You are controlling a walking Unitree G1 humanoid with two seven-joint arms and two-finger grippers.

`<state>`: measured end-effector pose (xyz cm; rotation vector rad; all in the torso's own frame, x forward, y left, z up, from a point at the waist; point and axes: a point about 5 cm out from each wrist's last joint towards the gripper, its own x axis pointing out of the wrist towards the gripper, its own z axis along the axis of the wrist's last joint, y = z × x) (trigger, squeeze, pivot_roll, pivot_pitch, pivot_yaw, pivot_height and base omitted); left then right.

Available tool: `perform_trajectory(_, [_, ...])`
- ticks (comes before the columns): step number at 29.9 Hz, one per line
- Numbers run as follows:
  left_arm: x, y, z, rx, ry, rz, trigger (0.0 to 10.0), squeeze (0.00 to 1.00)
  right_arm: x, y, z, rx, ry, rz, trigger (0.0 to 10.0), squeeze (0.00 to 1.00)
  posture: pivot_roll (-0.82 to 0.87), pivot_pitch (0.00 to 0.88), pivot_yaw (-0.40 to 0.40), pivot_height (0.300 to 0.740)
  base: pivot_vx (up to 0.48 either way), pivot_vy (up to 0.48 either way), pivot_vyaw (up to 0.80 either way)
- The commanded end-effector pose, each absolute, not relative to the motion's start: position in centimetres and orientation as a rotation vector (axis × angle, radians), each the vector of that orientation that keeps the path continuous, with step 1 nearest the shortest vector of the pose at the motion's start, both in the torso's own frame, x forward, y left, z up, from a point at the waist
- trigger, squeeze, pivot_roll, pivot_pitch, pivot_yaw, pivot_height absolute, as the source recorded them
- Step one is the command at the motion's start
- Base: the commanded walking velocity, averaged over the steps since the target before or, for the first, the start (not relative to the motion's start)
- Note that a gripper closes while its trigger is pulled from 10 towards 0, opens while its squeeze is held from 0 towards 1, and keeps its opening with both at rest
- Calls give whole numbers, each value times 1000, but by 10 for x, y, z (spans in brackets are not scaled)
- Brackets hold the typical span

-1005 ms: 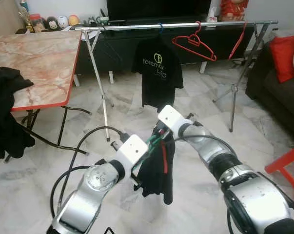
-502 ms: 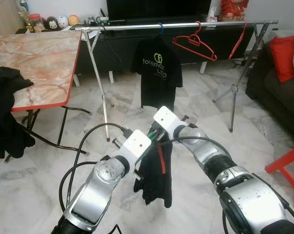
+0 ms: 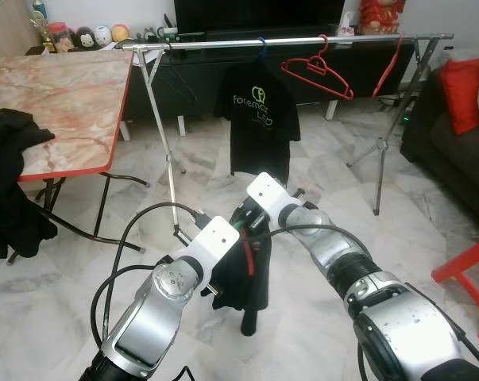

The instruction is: Hang hanger

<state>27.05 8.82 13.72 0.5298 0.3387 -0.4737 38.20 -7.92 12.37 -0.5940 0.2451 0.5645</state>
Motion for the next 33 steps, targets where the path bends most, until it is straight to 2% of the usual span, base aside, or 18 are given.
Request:
perform_trajectory(1, [274, 95, 132, 523, 376, -438, 10000, 0, 383, -71, 134, -545, 196, 590, 10000, 0, 3, 0, -20, 740, 0, 0, 0])
perform_trajectory(5, [270, 83, 132, 455, 357, -511, 10000, 0, 378, -58, 135, -535, 174, 652, 10000, 0, -1, 0, -20, 740, 0, 0, 0])
perform_trajectory(12, [268, 79, 132, 430, 348, -535, 10000, 0, 376, -53, 135, -528, 166, 674, 10000, 0, 1, 0, -22, 740, 0, 0, 0])
perform_trajectory(21, [269, 96, 111, 567, 516, -457, 10000, 0, 376, -37, 149, -465, 129, 664, 10000, 0, -2, 0, -22, 740, 0, 0, 0])
perform_trajectory(33, [270, 101, 106, 580, 564, -407, 10000, 0, 373, -31, 150, -454, 126, 677, 10000, 0, -2, 0, -23, 740, 0, 0, 0])
